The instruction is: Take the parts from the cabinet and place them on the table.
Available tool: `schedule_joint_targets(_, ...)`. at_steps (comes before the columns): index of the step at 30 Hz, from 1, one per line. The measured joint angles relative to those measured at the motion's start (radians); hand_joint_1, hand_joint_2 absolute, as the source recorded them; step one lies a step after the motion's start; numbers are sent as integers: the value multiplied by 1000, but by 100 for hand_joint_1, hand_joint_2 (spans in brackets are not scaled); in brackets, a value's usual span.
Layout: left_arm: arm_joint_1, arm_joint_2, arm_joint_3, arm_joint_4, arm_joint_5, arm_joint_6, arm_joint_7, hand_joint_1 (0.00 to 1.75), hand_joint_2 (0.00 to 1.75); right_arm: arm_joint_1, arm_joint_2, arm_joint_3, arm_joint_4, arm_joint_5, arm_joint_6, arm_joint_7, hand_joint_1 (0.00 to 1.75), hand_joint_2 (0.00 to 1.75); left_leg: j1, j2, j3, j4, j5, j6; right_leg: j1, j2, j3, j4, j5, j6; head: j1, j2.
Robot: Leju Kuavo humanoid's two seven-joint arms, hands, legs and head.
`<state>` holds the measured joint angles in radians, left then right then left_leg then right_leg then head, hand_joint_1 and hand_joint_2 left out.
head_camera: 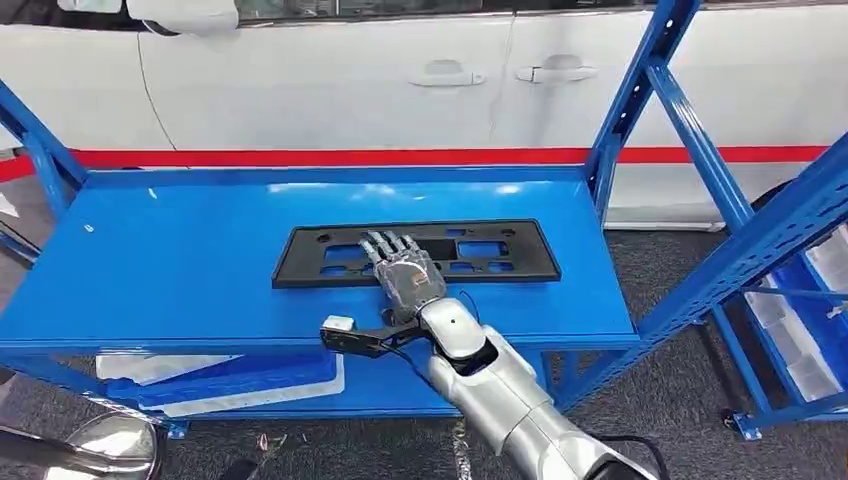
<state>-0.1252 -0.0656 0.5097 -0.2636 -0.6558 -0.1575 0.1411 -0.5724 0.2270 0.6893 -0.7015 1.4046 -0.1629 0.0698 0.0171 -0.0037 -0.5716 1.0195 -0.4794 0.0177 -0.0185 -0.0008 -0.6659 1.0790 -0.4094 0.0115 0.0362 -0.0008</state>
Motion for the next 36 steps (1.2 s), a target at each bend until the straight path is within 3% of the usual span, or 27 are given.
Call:
schedule_joint_targets(1, -2, 0, 0, 0, 0, 0, 0, 0, 0, -3, 1, 6, -2, -5, 2, 0, 148, 175, -6, 0, -2, 5, -6, -9, 10, 0, 18, -16, -21, -1, -2, 0)
schedule_joint_targets(2, -3, 0, 0, 0, 0, 1, 1, 0, 0, -1, 6, 15, -4, -12, 6, 1, 154, 175, -6, 0, -4, 9, -9, -16, 5, 2, 20, -28, -25, -9, 0, 0)
schedule_joint_targets(3, -4, 0, 0, 0, 0, 1, 3, 0, 0, 1, 8, 21, -5, -23, 8, 5, 157, 175, -6, 1, -4, 9, -10, -18, 5, 4, 20, -35, -21, -10, -7, 0)
schedule_joint_targets(4, -3, 0, 0, 0, 1, 1, 4, 0, 0, 2, 10, 25, -5, -31, 10, 9, 155, 175, -6, 1, -3, 6, -7, -4, 7, 6, 21, -35, -22, -11, -5, 0)
schedule_joint_targets(5, -3, 0, 1, 0, 2, 1, 6, 0, 0, 1, 10, 31, -5, -39, 12, 15, 155, 175, -4, 3, 0, 3, -9, -5, 8, 7, 21, -35, -22, -12, -8, 0)
schedule_joint_targets(11, -5, 1, 2, 0, 13, 1, -2, 0, 0, -8, 10, 53, -5, -63, 16, 32, 155, 175, -4, 4, 11, -12, -7, -8, 10, 9, 24, -35, -29, -22, -8, 0)
schedule_joint_targets(13, -4, 2, 3, 0, 16, 1, -2, 0, 0, -13, 9, 61, -5, -64, 16, 32, 155, 175, -4, 4, 14, -16, -7, -21, 10, 8, 25, -35, -30, -24, -7, 0)
schedule_joint_targets(18, -4, 1, 11, 0, 16, 1, -2, 0, 0, -17, 8, 69, -5, -64, 16, 32, 155, 175, -3, 4, 16, -17, -8, -30, 10, 8, 28, -35, -30, -25, -7, 0)
schedule_joint_targets(34, -4, 1, 16, 0, 16, 1, -2, 0, 0, -19, 7, 92, -5, -64, 17, 32, 157, 175, -4, 4, 25, -16, -8, -31, 9, 8, 41, -40, -30, -25, -7, 0)
schedule_joint_targets(36, -4, 1, 16, 0, 16, 1, -2, 0, 0, -19, 7, 92, -5, -64, 17, 32, 148, 175, -4, 3, 25, -16, -8, -31, 9, 8, 41, -40, -30, -24, -7, 0)
